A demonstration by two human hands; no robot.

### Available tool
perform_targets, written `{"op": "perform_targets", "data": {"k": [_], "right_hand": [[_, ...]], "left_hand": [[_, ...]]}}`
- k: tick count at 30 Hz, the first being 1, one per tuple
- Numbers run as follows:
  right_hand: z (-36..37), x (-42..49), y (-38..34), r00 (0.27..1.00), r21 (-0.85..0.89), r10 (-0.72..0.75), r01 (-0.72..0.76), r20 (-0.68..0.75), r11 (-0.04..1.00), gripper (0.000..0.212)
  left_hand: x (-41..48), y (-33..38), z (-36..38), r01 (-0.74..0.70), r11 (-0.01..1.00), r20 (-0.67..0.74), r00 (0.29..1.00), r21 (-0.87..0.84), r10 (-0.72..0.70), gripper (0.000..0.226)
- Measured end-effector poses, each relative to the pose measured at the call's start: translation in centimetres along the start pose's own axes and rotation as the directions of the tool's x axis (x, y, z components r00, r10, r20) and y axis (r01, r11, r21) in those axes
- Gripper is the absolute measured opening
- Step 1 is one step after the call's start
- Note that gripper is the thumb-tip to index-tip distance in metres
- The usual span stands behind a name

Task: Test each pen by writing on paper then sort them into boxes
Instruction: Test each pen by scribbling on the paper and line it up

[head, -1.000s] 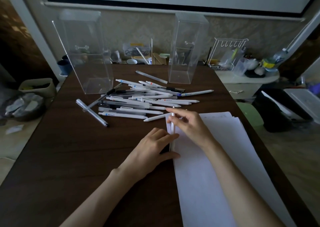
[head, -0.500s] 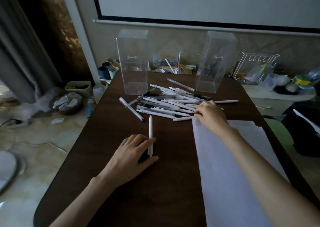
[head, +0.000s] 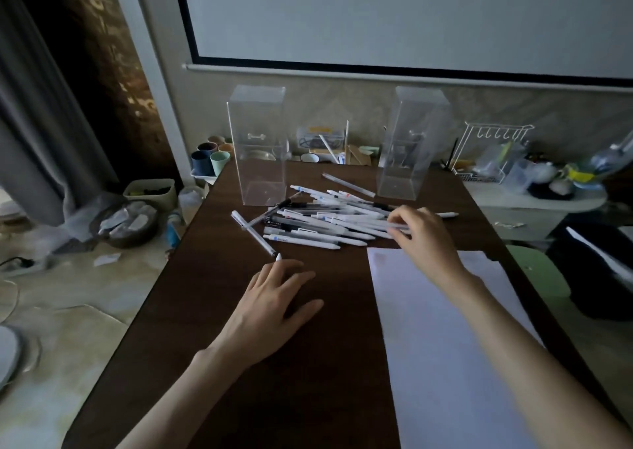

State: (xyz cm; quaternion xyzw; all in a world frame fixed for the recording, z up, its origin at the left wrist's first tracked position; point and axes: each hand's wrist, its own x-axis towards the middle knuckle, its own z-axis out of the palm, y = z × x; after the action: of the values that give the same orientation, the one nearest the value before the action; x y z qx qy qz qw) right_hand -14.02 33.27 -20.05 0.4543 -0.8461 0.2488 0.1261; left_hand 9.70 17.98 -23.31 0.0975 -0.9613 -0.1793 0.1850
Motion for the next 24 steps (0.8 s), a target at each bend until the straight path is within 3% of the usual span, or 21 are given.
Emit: {"op": "perform_targets", "data": {"k": [6,10,16,24], "right_hand": [[0.1,-3.5,0.7,0.984,0.322,0.171,-0.149,-0.040,0.935,0.009],[1.9,-5.6,1.3,0.945,0.490,0.321,-0.306,0.057,0.816,0.025],[1.9,-5.8,2.0,0.937,0.595,0.303,-0.345,0.173,0.726,0.064],[2.0,-5.8,2.2,0.968,0.568,0.229,-0.249,0.107,0.784,0.059]], "left_hand": [[4.4,4.7,3.9,-0.213,0.976,0.177,0.960,-0.044,0.217,0.046],[5.7,5.2,6.5,-0.162,0.987,0.271,0.951,0.021,0.151,0.050],[5.9,4.6,7.6,-0.174,0.985,0.246,0.955,0.009,0.166,0.062],[6.0,4.6,7.6,-0.160,0.987,0.264,0.952,-0.001,0.155,0.068]]}}
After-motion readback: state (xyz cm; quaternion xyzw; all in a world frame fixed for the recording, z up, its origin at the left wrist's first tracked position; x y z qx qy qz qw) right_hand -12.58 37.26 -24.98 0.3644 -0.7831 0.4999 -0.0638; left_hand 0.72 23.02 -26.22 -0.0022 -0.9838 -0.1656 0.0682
